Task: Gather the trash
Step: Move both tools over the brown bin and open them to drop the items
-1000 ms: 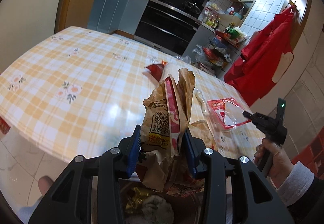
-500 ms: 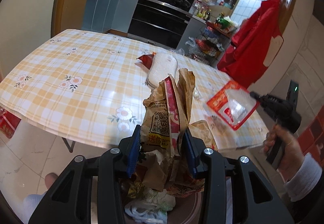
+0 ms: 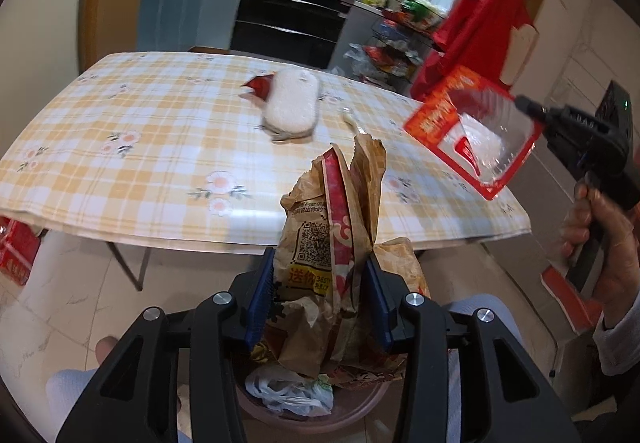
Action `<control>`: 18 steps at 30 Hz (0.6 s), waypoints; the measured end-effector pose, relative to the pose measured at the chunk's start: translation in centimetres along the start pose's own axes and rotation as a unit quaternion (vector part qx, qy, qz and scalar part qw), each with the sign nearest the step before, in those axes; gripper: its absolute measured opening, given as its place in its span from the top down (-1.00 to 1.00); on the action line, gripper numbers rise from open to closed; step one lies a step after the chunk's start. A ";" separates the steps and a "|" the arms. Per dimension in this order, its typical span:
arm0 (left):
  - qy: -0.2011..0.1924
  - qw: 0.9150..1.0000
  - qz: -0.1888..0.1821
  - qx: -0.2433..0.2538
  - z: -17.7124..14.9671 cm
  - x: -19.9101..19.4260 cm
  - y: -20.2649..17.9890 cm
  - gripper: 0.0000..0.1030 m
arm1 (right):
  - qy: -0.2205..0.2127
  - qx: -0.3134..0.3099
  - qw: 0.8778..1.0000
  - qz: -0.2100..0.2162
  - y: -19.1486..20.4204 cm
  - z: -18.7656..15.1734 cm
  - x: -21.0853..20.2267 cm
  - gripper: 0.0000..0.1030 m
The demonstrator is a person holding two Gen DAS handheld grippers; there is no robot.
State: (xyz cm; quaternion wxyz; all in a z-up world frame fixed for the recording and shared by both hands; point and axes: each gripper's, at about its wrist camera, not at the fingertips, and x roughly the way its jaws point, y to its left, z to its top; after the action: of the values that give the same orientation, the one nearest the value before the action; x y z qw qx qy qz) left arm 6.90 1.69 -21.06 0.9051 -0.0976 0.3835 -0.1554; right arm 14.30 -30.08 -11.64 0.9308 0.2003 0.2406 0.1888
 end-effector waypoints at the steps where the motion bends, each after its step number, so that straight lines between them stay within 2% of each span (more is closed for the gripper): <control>1: 0.000 1.000 -0.005 0.005 0.0 0.0 -0.3 0.05 | 0.000 -0.006 1.000 0.002 0.4 -0.1 -0.4 0.89; 3: -0.004 1.000 -0.016 0.008 0.1 -0.3 -0.7 -0.23 | 0.001 -0.018 1.000 0.005 1.3 -0.5 -1.2 0.89; 5: -0.015 1.000 -0.019 0.005 0.2 -0.9 -0.8 -0.39 | 0.001 -0.029 1.000 0.007 2.1 -0.8 -1.9 0.89; 8: -0.035 0.999 -0.001 -0.001 0.9 -2.1 -0.6 -0.55 | 0.000 -0.044 0.999 0.017 3.2 -1.1 -2.8 0.89; 11: -0.062 0.998 0.013 -0.016 1.6 -3.6 0.1 -0.84 | -0.001 -0.059 0.998 0.024 4.4 -1.4 -3.7 0.89; 13: -0.083 0.995 0.037 -0.030 2.2 -4.9 0.8 -0.88 | 0.002 -0.066 0.997 0.030 5.2 -1.6 -4.0 0.89; 16: -0.093 0.993 0.065 -0.045 2.8 -6.0 1.8 -0.88 | 0.013 -0.068 0.997 0.040 5.9 -2.1 -3.8 0.89; 18: -0.102 0.991 0.069 -0.058 3.2 -6.6 2.5 -0.89 | 0.022 -0.071 0.996 0.043 6.4 -2.5 -3.6 0.89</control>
State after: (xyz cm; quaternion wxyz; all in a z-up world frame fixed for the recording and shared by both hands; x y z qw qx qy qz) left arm 5.33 6.55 -15.21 0.9409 -0.1381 0.3035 -0.0594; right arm 8.41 -25.56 -9.37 0.9281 0.1396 0.2381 0.2498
